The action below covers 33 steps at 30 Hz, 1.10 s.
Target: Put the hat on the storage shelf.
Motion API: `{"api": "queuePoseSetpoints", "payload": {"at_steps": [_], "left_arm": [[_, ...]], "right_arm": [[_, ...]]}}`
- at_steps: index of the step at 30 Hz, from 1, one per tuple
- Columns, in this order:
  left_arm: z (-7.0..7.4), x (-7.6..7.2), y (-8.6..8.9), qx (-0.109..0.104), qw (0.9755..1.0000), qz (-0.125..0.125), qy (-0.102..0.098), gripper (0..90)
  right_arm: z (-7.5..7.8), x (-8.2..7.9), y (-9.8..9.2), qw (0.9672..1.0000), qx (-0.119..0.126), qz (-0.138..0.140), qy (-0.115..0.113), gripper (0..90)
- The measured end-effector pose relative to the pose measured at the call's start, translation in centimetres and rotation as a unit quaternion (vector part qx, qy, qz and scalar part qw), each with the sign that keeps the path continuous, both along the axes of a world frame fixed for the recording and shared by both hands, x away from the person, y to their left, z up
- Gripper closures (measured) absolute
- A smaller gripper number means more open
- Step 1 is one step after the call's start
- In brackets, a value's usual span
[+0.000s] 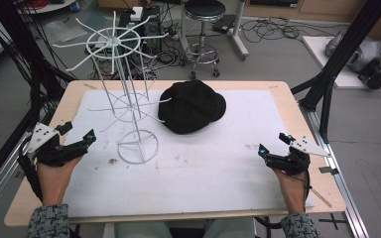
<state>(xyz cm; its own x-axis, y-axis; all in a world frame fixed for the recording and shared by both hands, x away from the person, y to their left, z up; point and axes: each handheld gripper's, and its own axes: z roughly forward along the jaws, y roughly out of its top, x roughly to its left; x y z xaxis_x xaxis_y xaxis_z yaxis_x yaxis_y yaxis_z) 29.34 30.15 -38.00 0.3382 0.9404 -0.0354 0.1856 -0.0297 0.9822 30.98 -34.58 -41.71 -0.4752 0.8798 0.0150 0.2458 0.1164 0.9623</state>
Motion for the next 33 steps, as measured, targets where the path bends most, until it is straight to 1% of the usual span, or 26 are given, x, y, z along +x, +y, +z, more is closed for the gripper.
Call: {"api": "queuePoseSetpoints", "payload": {"at_steps": [3,5,6,7,8,9,10,11,12,13,14,15,16,17,18,19,21,23,24,25,26,27,28,29,32,33], "left_arm": [[0.0,0.1,-0.1,0.002,1.0000,-0.001,0.002,17.0],[0.0,0.1,0.0,0.001,1.0000,-0.001,0.002,17.0],[0.0,0.1,0.0,0.002,1.0000,-0.001,0.002,17.1],[0.0,0.1,0.0,0.003,1.0000,-0.001,0.003,17.1],[0.0,0.2,0.0,0.001,1.0000,0.000,0.002,17.1],[0.0,0.2,0.0,0.001,1.0000,0.001,0.002,17.1],[0.1,0.2,0.0,0.001,1.0000,0.001,0.002,17.1],[0.1,0.1,0.0,0.002,1.0000,0.002,0.002,17.1],[0.1,0.1,0.0,0.001,1.0000,0.002,0.000,17.1],[0.2,0.1,0.0,0.000,1.0000,0.001,0.000,17.1],[0.2,0.1,0.1,0.000,1.0000,0.000,0.000,17.1],[0.2,0.1,0.1,0.001,1.0000,-0.001,0.000,17.2],[0.2,0.0,0.0,-0.001,1.0000,-0.002,-0.001,17.3],[0.2,0.0,0.0,-0.002,1.0000,-0.002,-0.001,17.3],[0.2,0.0,0.0,-0.004,1.0000,-0.005,-0.001,17.3],[0.2,0.0,0.0,-0.004,1.0000,-0.007,-0.001,17.3],[0.2,0.0,0.0,-0.004,1.0000,-0.008,-0.001,17.3],[0.2,0.0,0.0,-0.006,1.0000,-0.007,-0.001,17.4],[0.2,-0.1,0.0,-0.005,1.0000,-0.008,-0.002,17.3],[0.3,-0.1,0.1,-0.007,0.9999,-0.008,-0.003,17.3],[0.3,-0.1,0.1,-0.006,0.9999,-0.008,-0.004,17.3],[0.3,-0.1,0.1,-0.008,0.9999,-0.008,-0.006,17.3],[0.3,-0.2,0.2,-0.009,0.9999,-0.007,-0.007,17.3],[0.4,-0.2,0.2,-0.009,0.9999,-0.008,-0.005,17.3],[0.3,-0.2,0.2,-0.012,0.9999,-0.009,-0.005,17.3],[0.3,-0.2,0.2,-0.014,0.9998,-0.010,-0.004,17.3]], "right_arm": [[0.4,0.1,0.1,1.0000,0.001,0.005,-0.004,8.9],[0.8,0.4,0.2,0.9998,-0.003,0.017,-0.012,8.9],[0.9,0.6,0.3,0.9996,-0.008,0.024,-0.010,8.8],[1.4,1.3,0.6,0.9990,-0.033,0.028,-0.012,8.9],[1.4,1.3,0.6,0.9990,-0.033,0.028,-0.012,8.9],[1.7,1.8,0.7,0.9986,-0.039,0.032,-0.014,8.9],[2.5,2.9,1.0,0.9983,-0.042,0.039,-0.015,8.8],[2.8,3.6,1.3,0.9980,-0.042,0.045,-0.018,8.9],[2.8,3.6,1.3,0.9980,-0.042,0.045,-0.018,8.9],[3.7,4.9,1.9,0.9971,-0.046,0.056,-0.021,8.9],[4.2,5.6,2.3,0.9966,-0.051,0.061,-0.023,8.9],[4.7,6.2,2.7,0.9963,-0.050,0.065,-0.024,8.9],[5.1,6.8,3.1,0.9960,-0.049,0.070,-0.030,8.9],[5.5,7.5,3.4,0.9958,-0.043,0.075,-0.028,8.9],[5.5,7.5,3.4,0.9958,-0.043,0.075,-0.028,8.9],[5.9,8.1,3.8,0.9952,-0.038,0.085,-0.031,8.9],[6.5,9.5,4.4,0.9937,-0.027,0.106,-0.024,9.0],[6.9,10.7,5.1,0.9929,-0.021,0.115,-0.025,8.9],[7.1,11.2,5.5,0.9925,-0.013,0.119,-0.025,8.9],[7.3,11.9,6.0,0.9916,-0.005,0.126,-0.026,8.9],[7.5,12.3,6.3,0.9913,-0.005,0.129,-0.026,8.9],[7.7,12.9,6.9,0.9908,0.001,0.132,-0.031,8.9],[7.9,13.8,7.8,0.9899,0.003,0.138,-0.034,8.9],[7.9,13.8,7.8,0.9899,0.003,0.138,-0.034,8.9],[8.1,14.8,9.2,0.9890,0.002,0.142,-0.044,8.9],[8.2,15.1,9.8,0.9888,0.001,0.144,-0.039,8.9]]}}
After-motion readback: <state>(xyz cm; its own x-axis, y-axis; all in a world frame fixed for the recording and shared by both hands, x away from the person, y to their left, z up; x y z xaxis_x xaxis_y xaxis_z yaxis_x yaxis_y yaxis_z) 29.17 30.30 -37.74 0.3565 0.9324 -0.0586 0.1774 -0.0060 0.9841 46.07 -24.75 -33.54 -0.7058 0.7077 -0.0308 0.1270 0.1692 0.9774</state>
